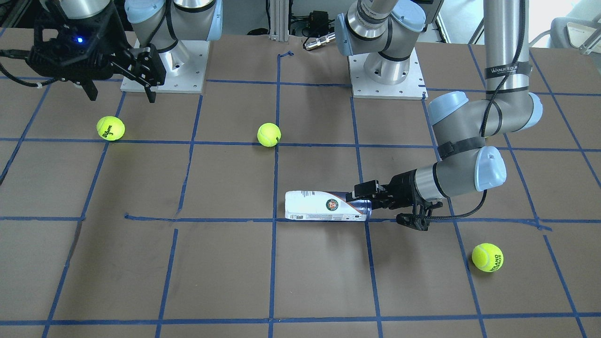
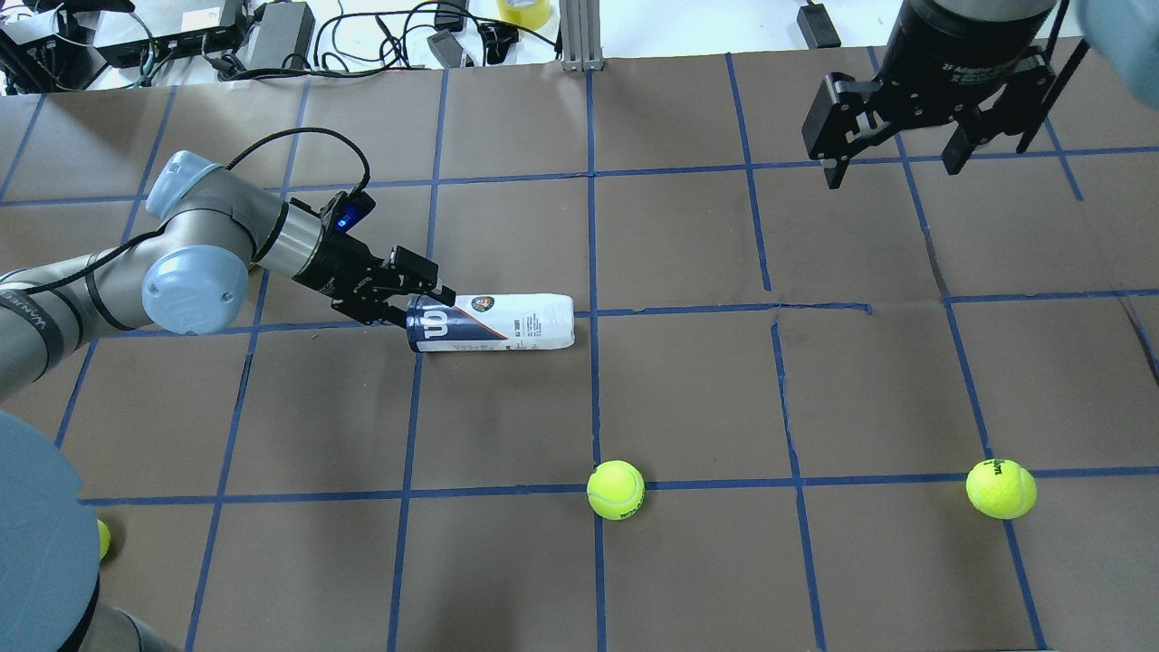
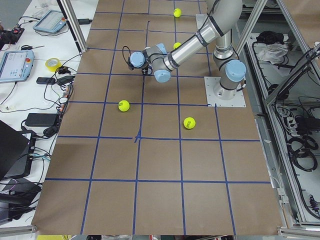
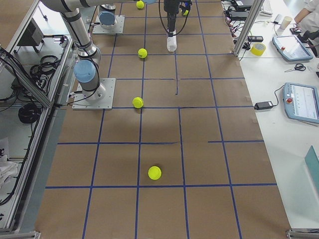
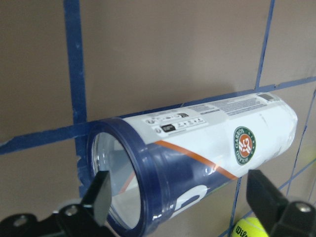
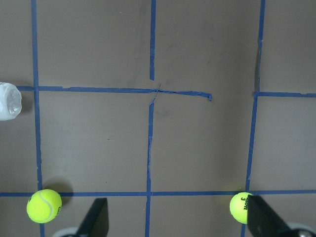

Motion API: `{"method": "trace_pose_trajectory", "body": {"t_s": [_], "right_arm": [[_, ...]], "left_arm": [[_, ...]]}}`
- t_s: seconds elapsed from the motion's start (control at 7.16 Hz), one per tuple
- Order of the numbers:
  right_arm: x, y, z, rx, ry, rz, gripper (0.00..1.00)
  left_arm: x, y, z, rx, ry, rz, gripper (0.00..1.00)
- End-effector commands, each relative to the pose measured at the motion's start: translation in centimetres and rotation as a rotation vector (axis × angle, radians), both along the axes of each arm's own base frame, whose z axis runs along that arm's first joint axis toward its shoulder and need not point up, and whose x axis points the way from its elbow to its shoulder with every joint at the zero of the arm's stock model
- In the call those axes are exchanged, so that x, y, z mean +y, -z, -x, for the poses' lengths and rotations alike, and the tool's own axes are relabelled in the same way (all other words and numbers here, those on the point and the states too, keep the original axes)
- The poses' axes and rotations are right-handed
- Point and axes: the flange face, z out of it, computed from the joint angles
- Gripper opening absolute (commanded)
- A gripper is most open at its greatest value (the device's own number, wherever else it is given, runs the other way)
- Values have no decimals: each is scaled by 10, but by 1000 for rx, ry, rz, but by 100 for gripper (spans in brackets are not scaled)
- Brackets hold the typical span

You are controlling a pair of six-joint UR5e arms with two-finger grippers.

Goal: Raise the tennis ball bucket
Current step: 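Reach the left gripper to the can's navy lid end and grasp it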

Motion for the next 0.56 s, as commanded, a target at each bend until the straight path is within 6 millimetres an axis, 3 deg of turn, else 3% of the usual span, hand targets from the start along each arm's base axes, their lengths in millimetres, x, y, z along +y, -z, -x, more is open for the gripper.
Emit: {"method": "trace_pose_trajectory", "body": {"t_s": [0.0, 0.14, 0.28, 0.42], "right_arm": [[-6, 8, -4, -2, -4, -19, 100], [-9, 3, -3, -2, -1, -4, 100], [-12, 8, -4, -14, -2, -12, 100], [-20, 17, -2, -11, 3, -30, 100]], "left_arm": [[2, 1, 10, -5, 7, -14, 89], [1, 0, 10, -4, 2, -16, 84], [1, 1, 10, -8, 6, -17, 64], [1, 0, 10, -13, 4, -18, 60]]}}
